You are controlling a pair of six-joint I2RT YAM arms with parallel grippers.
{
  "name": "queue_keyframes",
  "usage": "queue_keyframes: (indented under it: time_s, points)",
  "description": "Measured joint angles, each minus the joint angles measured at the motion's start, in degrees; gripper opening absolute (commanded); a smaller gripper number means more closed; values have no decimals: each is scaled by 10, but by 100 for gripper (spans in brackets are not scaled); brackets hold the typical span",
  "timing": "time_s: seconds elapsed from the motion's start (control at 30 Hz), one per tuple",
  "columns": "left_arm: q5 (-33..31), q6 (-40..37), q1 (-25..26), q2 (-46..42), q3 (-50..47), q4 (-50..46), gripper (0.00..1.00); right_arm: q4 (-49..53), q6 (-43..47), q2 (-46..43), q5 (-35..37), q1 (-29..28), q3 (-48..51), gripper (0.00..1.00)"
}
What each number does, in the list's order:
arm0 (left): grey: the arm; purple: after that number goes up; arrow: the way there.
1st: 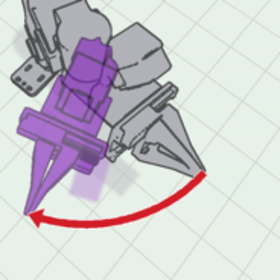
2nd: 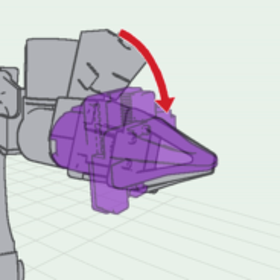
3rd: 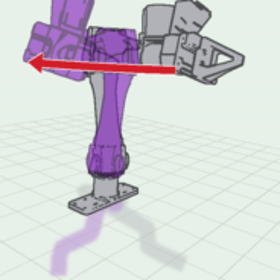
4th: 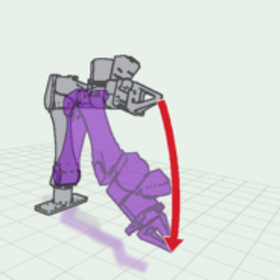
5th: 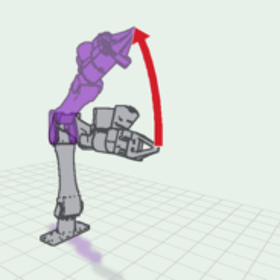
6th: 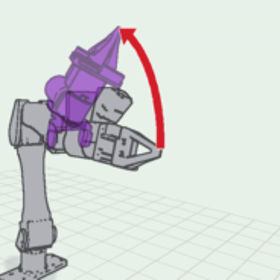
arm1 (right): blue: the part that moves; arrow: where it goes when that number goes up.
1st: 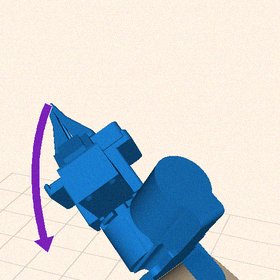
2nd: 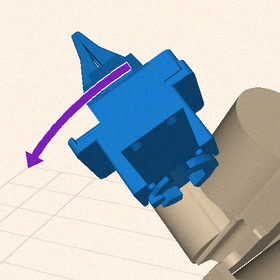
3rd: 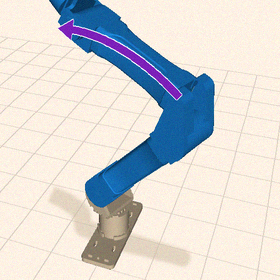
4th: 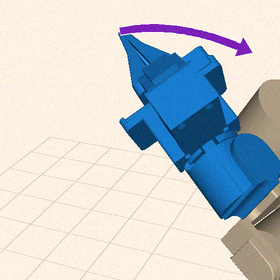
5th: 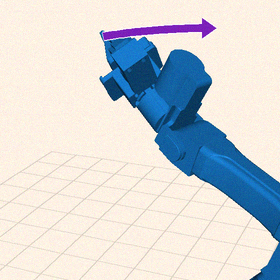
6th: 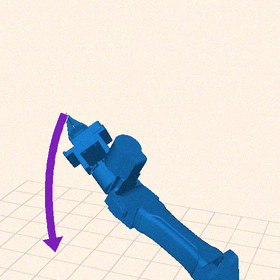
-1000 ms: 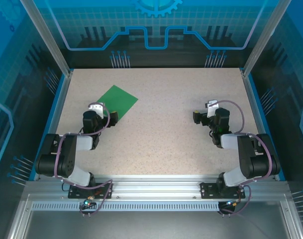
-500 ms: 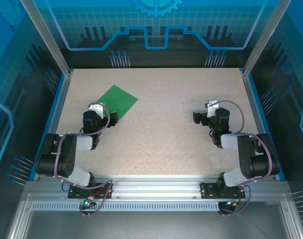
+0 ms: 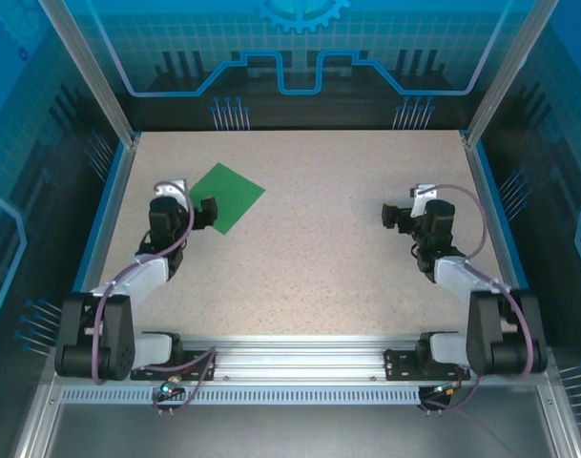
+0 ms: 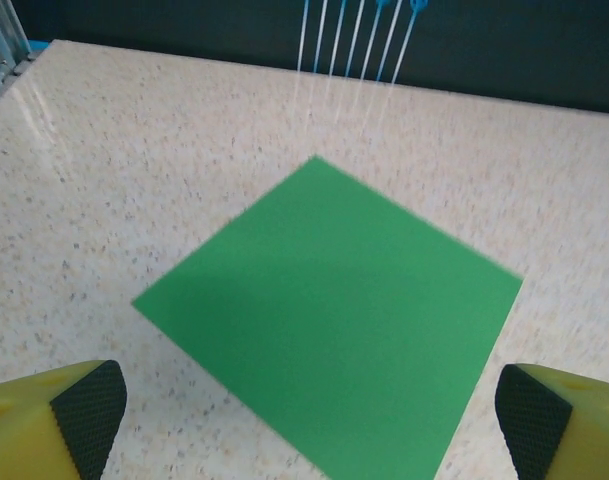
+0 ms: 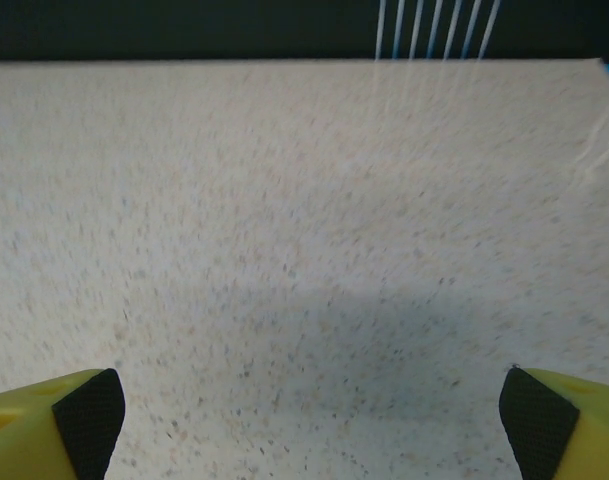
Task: Fold a paper plane with a square sheet of paper (fold left side to right side)
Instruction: Move the square sheet of paper to the center of the table.
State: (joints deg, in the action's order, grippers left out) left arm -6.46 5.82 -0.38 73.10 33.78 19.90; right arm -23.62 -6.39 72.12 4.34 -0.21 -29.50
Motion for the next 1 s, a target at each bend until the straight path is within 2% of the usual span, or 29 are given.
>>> queue_keyframes:
  time_s: [0.1, 0.23, 0.33, 0.47, 0.67, 0.87, 1.0]
  points:
    - [12, 31, 0, 24, 101, -108, 99, 84, -41, -66, 2, 0, -36, 100]
    - [41, 61, 7, 108, 224, -220, 98, 193, -101, -112, -5, -9, -86, 100]
    - [56, 75, 26, 185, 289, -294, 91, 261, -136, -125, -15, -31, -106, 100]
    - [66, 94, 54, 298, 372, -383, 75, 328, -164, -127, -18, -83, -107, 100]
    - [61, 126, 60, 417, 479, -470, 56, 374, -181, -132, -7, -126, -107, 100]
    - [32, 138, 64, 485, 561, -518, 55, 389, -183, -134, 3, -127, -107, 100]
    - [19, 138, 71, 504, 581, -539, 53, 395, -183, -134, 10, -128, -107, 100]
